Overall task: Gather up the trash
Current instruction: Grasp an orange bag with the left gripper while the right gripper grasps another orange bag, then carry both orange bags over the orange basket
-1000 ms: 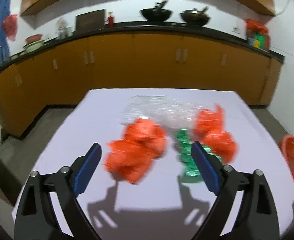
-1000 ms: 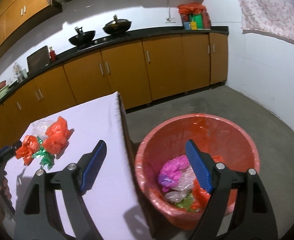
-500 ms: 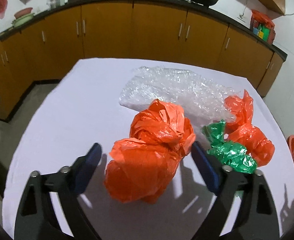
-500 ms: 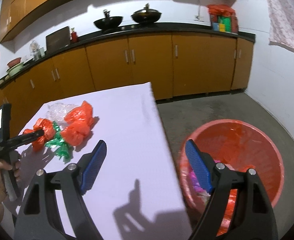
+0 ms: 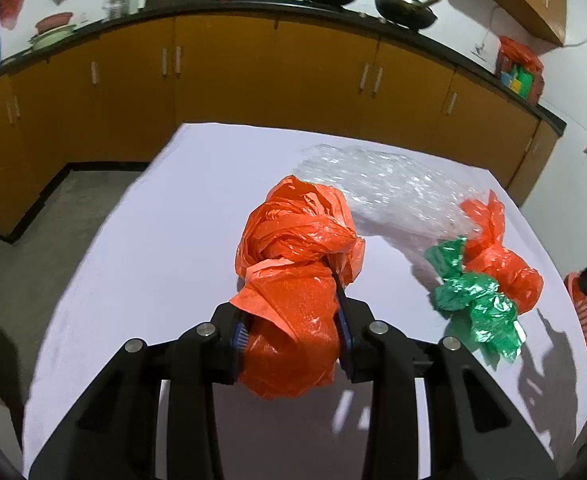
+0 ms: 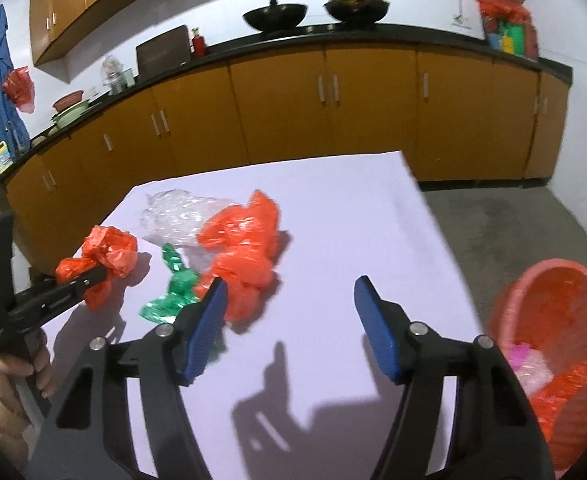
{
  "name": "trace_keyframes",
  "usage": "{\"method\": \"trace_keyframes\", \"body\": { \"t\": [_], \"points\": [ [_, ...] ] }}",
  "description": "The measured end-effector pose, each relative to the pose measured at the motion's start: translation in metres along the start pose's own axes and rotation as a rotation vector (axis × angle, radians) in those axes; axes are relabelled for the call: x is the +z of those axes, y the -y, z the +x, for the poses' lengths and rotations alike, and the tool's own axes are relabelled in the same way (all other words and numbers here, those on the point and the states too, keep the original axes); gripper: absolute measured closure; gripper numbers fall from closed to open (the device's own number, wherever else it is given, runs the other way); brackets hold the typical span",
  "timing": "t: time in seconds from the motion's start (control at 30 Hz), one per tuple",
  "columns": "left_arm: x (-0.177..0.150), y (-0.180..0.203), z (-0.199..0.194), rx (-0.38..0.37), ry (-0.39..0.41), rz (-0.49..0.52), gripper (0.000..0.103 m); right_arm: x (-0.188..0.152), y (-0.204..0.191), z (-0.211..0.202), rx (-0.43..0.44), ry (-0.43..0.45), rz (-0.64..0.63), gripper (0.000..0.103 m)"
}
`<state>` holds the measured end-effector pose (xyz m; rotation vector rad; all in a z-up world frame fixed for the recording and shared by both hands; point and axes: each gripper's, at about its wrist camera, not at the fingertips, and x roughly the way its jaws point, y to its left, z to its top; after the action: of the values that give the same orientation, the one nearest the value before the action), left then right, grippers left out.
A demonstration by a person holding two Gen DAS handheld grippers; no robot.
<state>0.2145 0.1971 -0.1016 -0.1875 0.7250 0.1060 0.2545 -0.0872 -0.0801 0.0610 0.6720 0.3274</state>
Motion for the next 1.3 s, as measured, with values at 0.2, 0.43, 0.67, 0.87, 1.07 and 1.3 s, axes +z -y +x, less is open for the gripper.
{"method": "trace_keyframes", "body": {
  "t": [0.2,0.43,0.67,0.87,1.07,1.3],
  "points": [
    [-0.001,-0.017,-0.007,0.021,0.002,-0.039,0.067,0.012,-0.033,0.035,0.030,-0.018,-0.024,0.040],
    [-0.005,-0.021,-0.009,0.016,0.000,-0.052,0.067,0.012,-0.042,0.081,-0.027,-0.118,-0.044,0.042],
    [-0.005,-0.015,-0.006,0.005,-0.005,-0.046,0.067,0.001,-0.019,0.090,-0.021,-0.169,0.014,0.067],
    [-0.005,-0.009,-0.014,-0.003,0.007,-0.036,0.067,-0.003,-0.003,0.069,-0.027,-0.128,0.041,0.070],
    [-0.005,0.007,-0.023,-0.030,0.022,-0.018,0.067,-0.008,0.016,0.034,-0.040,-0.079,0.068,0.070],
    [-0.004,0.044,-0.036,-0.082,0.038,0.024,0.067,-0.013,0.034,-0.021,-0.067,0.008,0.074,0.070]
  ]
}}
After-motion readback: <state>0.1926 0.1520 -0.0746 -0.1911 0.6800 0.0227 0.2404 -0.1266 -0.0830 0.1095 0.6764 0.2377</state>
